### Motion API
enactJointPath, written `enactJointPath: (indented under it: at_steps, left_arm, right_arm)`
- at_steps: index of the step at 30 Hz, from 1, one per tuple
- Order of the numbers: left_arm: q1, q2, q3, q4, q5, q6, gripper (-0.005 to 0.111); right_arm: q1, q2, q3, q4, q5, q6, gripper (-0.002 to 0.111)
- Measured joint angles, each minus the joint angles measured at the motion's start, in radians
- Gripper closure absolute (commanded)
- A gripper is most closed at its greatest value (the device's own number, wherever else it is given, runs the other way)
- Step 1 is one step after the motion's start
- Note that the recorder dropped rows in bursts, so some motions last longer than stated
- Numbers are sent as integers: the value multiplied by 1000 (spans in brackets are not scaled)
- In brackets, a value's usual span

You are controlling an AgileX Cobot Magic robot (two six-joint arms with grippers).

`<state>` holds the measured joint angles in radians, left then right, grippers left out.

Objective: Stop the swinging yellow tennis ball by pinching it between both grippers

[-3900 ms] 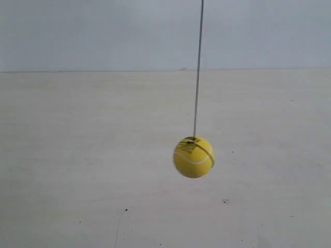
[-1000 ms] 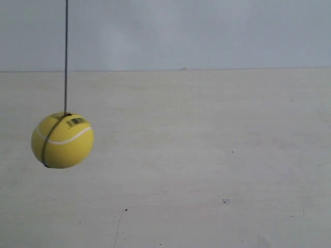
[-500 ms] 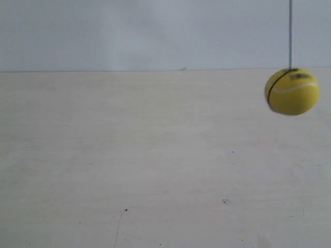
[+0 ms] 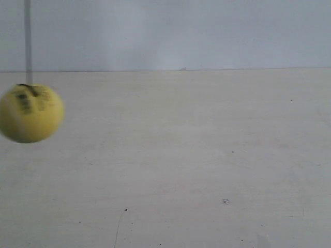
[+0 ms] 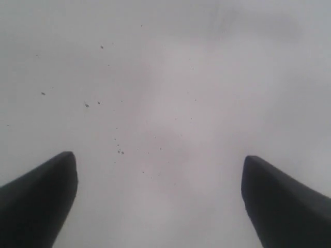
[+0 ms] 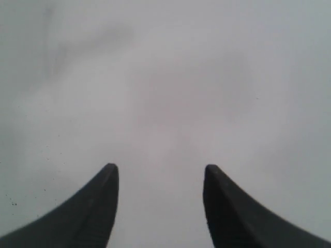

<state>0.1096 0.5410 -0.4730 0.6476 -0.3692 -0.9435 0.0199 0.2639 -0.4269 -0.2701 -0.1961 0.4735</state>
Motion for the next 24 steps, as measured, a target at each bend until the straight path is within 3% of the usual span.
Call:
enactJointPath:
  at_steps: [5, 7, 11, 12, 13, 15, 16, 17, 24]
  left_arm:
    - [-30, 75, -84, 258, -5, -242, 27]
    - [-43, 108, -118, 322, -5, -264, 27]
    - [-49, 149, -141, 481, -25, -329, 27]
    - [-49, 163, -141, 517, -57, -338, 30]
    - [-49, 181, -141, 543, -96, -342, 34]
    - [-49, 204, -142, 586, -147, -347, 62]
    - [-49, 212, -142, 601, -161, -347, 93]
    - [-49, 222, -142, 637, -173, -348, 101]
    - [-49, 231, -142, 699, -240, -267, 102]
  right_arm:
    - [0, 172, -188, -96, 100, 0, 42]
    - [33, 215, -249, -118, 149, -4, 42]
    - [188, 270, -300, -129, 260, -159, 43]
    - [254, 283, -300, -133, 294, -232, 47]
    - [318, 291, -302, -133, 324, -293, 52]
    - [391, 295, -308, -133, 368, -393, 90]
    - [411, 295, -310, -139, 387, -428, 107]
    - [434, 295, -319, -158, 426, -473, 107]
    - [447, 296, -358, -319, 514, -462, 108]
